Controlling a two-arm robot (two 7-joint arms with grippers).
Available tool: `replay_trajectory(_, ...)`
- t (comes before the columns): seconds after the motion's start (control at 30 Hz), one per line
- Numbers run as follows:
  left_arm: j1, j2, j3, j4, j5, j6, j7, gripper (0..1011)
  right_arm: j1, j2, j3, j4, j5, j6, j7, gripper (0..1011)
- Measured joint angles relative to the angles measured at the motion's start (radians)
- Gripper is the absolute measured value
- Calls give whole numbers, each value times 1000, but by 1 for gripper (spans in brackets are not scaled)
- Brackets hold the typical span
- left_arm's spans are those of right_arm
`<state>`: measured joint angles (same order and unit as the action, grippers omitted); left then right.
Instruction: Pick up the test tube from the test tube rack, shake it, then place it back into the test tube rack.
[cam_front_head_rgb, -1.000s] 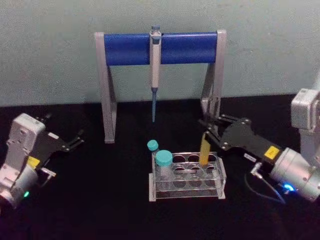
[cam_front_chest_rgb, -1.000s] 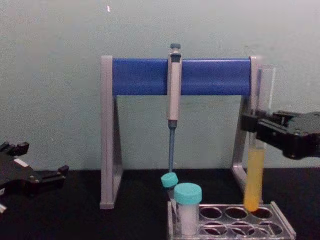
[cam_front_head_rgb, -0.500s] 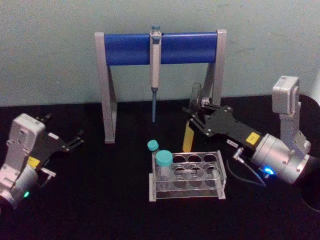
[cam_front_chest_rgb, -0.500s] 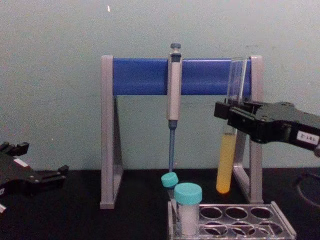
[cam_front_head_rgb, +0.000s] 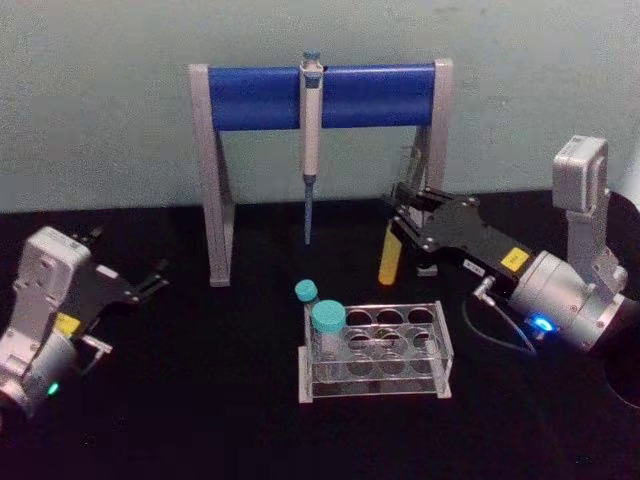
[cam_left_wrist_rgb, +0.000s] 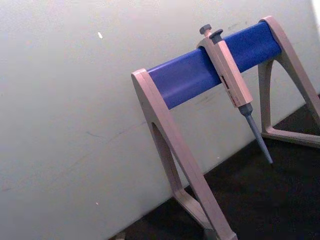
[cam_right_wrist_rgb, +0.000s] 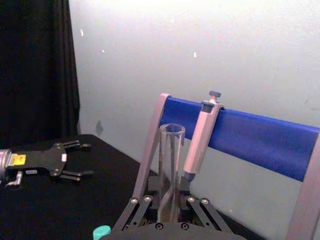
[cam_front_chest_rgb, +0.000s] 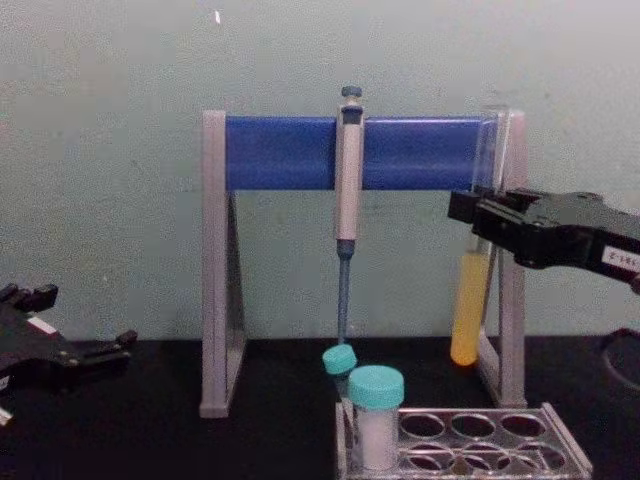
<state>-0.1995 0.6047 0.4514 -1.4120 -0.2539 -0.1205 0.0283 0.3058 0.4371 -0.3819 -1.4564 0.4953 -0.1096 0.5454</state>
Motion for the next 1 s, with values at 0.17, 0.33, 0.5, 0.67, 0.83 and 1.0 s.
replay_trajectory(0.17, 0, 0, 0, 0, 0, 0, 0, 1010, -5, 2, 4, -2, -1, -1, -3, 233)
replay_trajectory(0.33, 0, 0, 0, 0, 0, 0, 0, 1010, -7, 2, 6, -5, -2, -2, -4, 233)
replay_trajectory(0.5, 0, 0, 0, 0, 0, 0, 0, 1010, -9, 2, 7, -9, -2, -2, -4, 233)
replay_trajectory(0.67, 0, 0, 0, 0, 0, 0, 0, 1010, -11, 1, 8, -10, -3, -2, -5, 233)
replay_trajectory(0.83, 0, 0, 0, 0, 0, 0, 0, 1010, -19, 6, 10, -22, -1, 1, -4, 233)
replay_trajectory(1.0, 0, 0, 0, 0, 0, 0, 0, 1010, -39, 18, 13, -48, 9, 10, -1, 232)
